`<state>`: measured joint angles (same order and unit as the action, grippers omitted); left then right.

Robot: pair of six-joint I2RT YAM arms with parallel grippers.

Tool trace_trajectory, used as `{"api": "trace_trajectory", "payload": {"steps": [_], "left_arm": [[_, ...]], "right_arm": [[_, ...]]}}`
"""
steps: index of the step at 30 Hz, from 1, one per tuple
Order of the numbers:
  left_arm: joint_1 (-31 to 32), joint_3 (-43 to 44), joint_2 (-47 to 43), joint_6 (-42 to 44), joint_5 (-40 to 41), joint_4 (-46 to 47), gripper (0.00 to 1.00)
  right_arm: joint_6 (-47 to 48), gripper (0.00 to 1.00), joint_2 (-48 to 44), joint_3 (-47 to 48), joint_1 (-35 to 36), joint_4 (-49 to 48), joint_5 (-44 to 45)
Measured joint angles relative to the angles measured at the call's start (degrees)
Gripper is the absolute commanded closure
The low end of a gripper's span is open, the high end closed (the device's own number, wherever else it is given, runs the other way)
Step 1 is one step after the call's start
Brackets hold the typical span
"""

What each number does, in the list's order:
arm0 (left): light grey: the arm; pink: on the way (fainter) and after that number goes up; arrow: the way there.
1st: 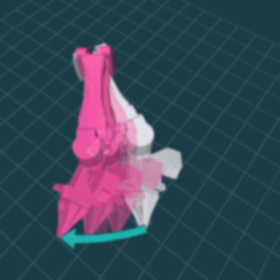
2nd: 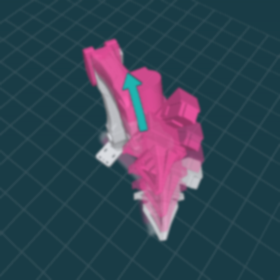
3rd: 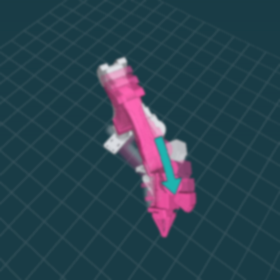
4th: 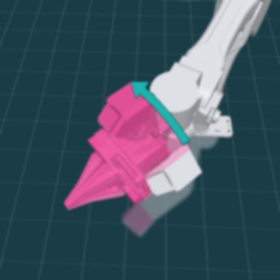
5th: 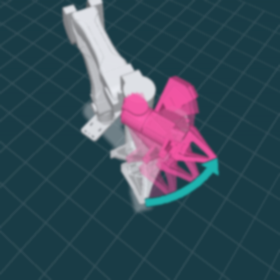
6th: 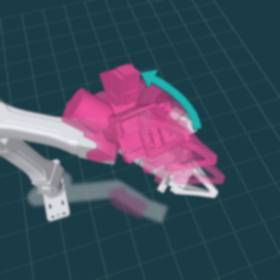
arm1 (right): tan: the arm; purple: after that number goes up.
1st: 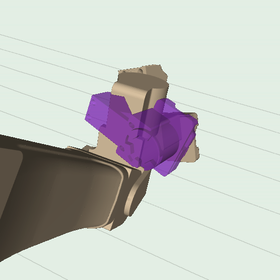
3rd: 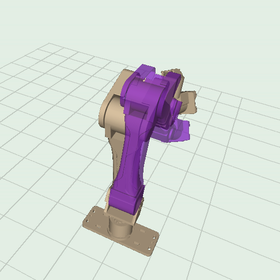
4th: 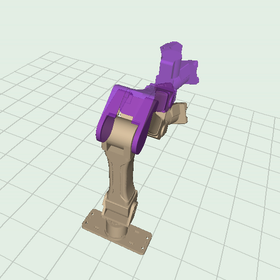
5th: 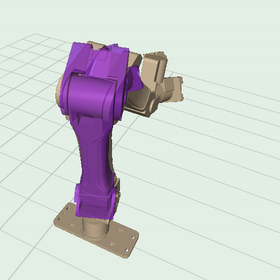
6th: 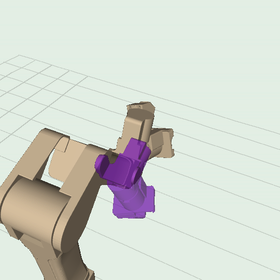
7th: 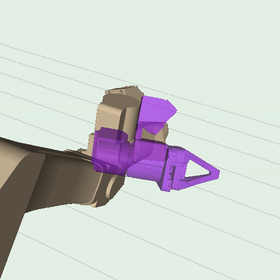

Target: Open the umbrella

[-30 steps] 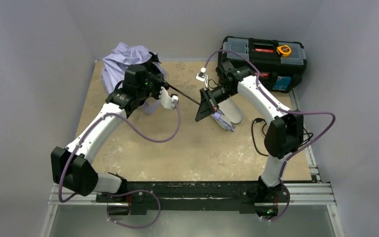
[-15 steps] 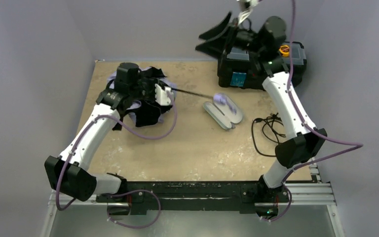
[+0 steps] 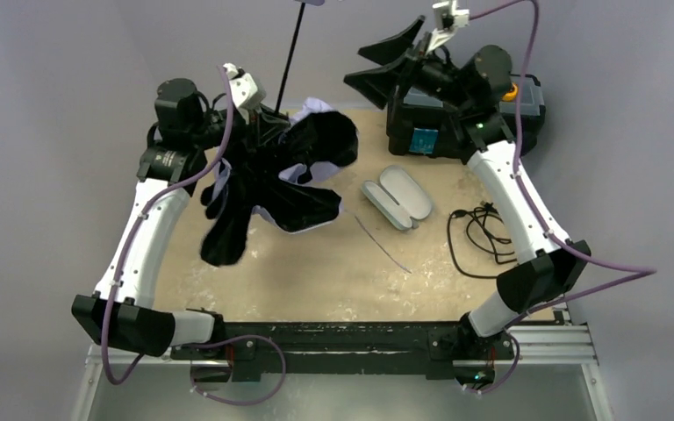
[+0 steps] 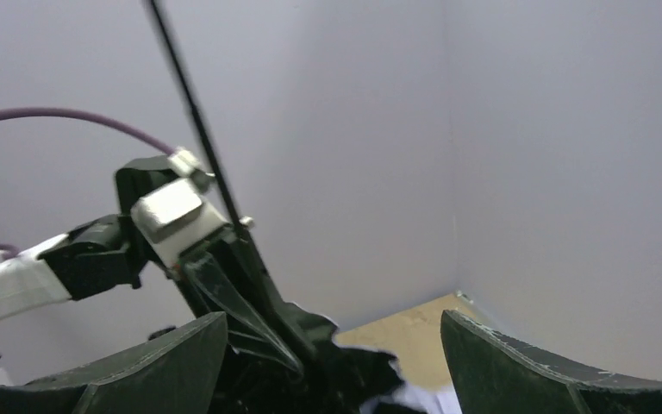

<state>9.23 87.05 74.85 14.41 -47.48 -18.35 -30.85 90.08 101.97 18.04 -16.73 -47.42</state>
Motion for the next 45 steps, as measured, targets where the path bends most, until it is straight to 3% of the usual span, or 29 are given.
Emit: {"api": "trace_trajectory", "payload": {"steps": [8,13,15,16,17,18,20,22,25,29,35,45], "left_arm": [[1.9,-7.5,2.7,-8.0,-2.4,1.5,1.00],[5.3,-8.2,2.7,-8.5,-3.0,1.6,1.00],[5.9,-8.2,2.8,-8.3,-3.3,1.5,1.00],[6.0,-8.2,2.8,-8.2,-3.3,1.3,0.99],[6.0,-8.2,2.9,-7.8,-3.2,0.9,0.90],[6.0,-8.2,3.0,-7.6,-2.7,0.3,0.75],[5.7,-8.2,3.5,-5.9,-1.6,-1.5,0.48],[5.3,-8.0,3.6,-1.6,-1.2,-5.6,0.37],[3.9,-7.8,3.1,6.4,0.2,-13.5,0.29],[-1.0,-10.9,0.2,21.4,3.8,-24.1,0.32],[-1.7,-20.3,-1.8,37.3,8.7,-31.0,0.54],[5.2,-26.2,-4.3,43.1,11.3,-23.4,0.57]], "right_arm": [[6.2,0.06,4.5,1.6,10.9,-0.3,3.7],[5.5,0.25,8.0,4.0,11.7,-3.1,7.5],[4.9,0.52,9.5,5.2,11.7,-4.4,8.6],[4.4,0.71,10.4,5.9,11.7,-5.2,9.0],[4.0,0.91,11.1,6.5,11.7,-5.9,9.2],[3.1,1.00,11.9,7.1,11.7,-6.4,8.9],[1.8,1.00,12.7,7.5,12.2,-6.8,8.6],[1.6,1.00,13.1,7.3,13.0,-7.0,8.4],[3.5,1.00,13.3,4.3,12.9,-9.4,7.5],[5.7,1.00,12.9,-5.2,12.6,-13.8,7.4],[7.6,1.00,13.0,-14.7,14.0,-17.2,7.5],[9.8,1.00,13.0,-15.1,17.3,-17.2,7.4]]}}
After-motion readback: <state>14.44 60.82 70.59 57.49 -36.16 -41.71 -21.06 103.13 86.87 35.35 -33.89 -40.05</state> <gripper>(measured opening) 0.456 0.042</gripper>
